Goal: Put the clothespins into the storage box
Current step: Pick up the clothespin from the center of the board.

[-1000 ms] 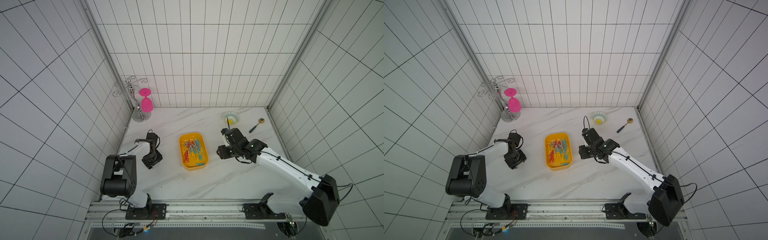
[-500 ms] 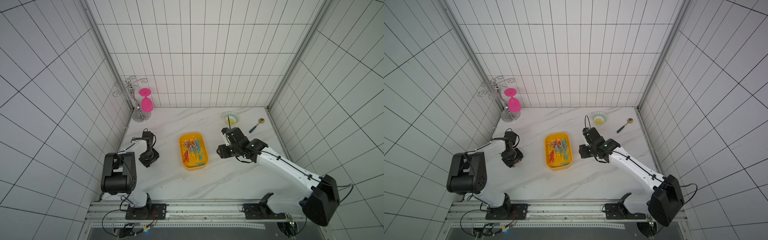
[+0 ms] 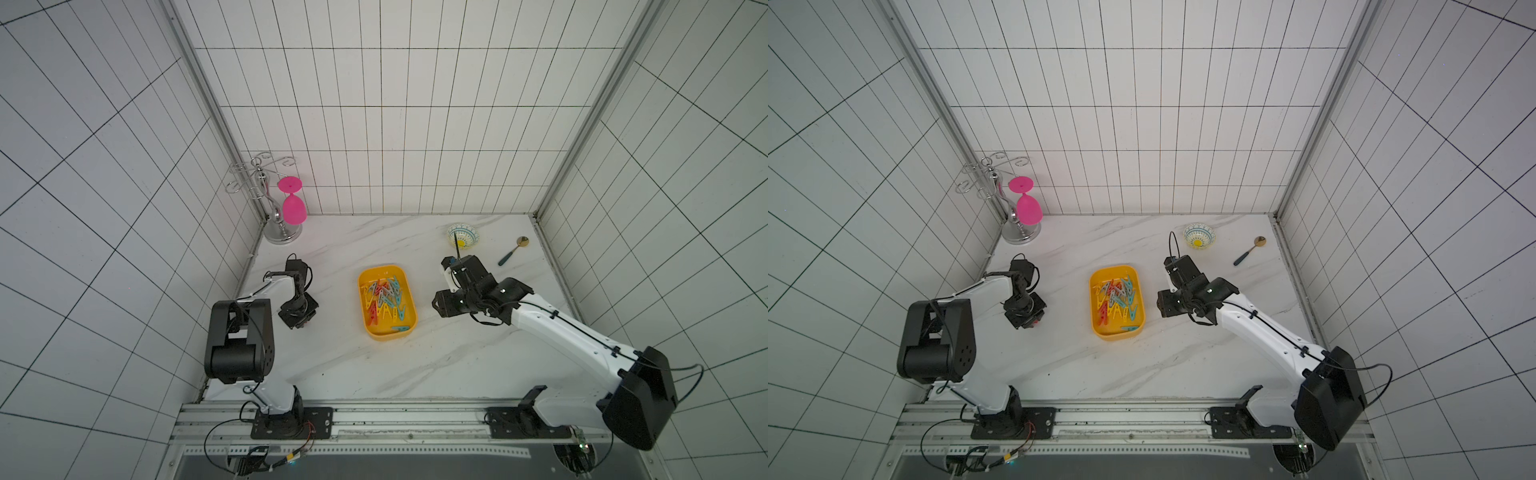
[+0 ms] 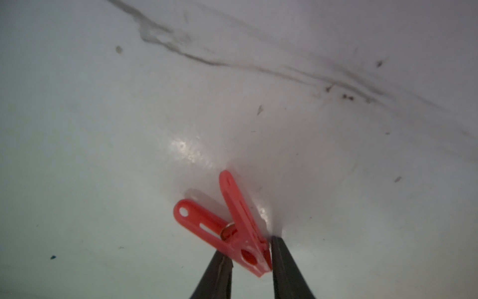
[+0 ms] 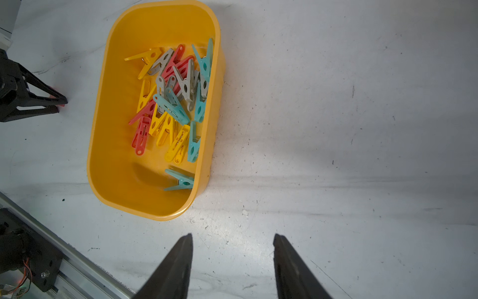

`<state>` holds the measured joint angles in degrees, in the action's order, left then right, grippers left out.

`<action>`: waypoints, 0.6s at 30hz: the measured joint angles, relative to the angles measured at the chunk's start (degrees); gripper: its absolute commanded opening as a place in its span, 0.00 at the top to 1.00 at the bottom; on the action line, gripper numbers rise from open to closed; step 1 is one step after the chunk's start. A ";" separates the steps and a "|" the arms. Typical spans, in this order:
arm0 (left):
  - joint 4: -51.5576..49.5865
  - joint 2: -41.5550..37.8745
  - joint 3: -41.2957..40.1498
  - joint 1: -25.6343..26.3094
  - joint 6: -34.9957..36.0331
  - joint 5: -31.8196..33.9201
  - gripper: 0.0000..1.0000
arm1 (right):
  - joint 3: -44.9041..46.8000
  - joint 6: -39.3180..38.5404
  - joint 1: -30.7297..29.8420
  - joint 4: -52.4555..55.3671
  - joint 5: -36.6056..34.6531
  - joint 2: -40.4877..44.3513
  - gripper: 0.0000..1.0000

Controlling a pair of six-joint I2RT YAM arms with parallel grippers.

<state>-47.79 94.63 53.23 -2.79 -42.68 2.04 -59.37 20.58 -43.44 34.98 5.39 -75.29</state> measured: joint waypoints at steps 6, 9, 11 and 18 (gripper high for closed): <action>-0.02 -0.39 0.00 0.00 0.59 0.50 0.85 | 0.02 0.00 0.00 -0.13 0.31 -0.28 0.46; -0.61 -1.66 0.04 0.24 0.76 0.94 0.85 | 0.02 0.00 0.00 -0.17 0.31 -0.26 0.46; -1.70 -3.13 0.59 0.92 0.76 1.33 0.85 | 0.04 0.00 0.00 -0.20 0.28 -0.26 0.46; -5.07 -8.90 7.32 12.72 -0.31 3.37 0.85 | 1.36 -0.02 2.29 -0.44 0.33 0.26 0.46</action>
<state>-52.86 85.73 60.55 9.93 -42.98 5.41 -58.02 20.56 -41.15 34.54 5.72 -75.02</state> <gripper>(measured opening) 0.157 0.538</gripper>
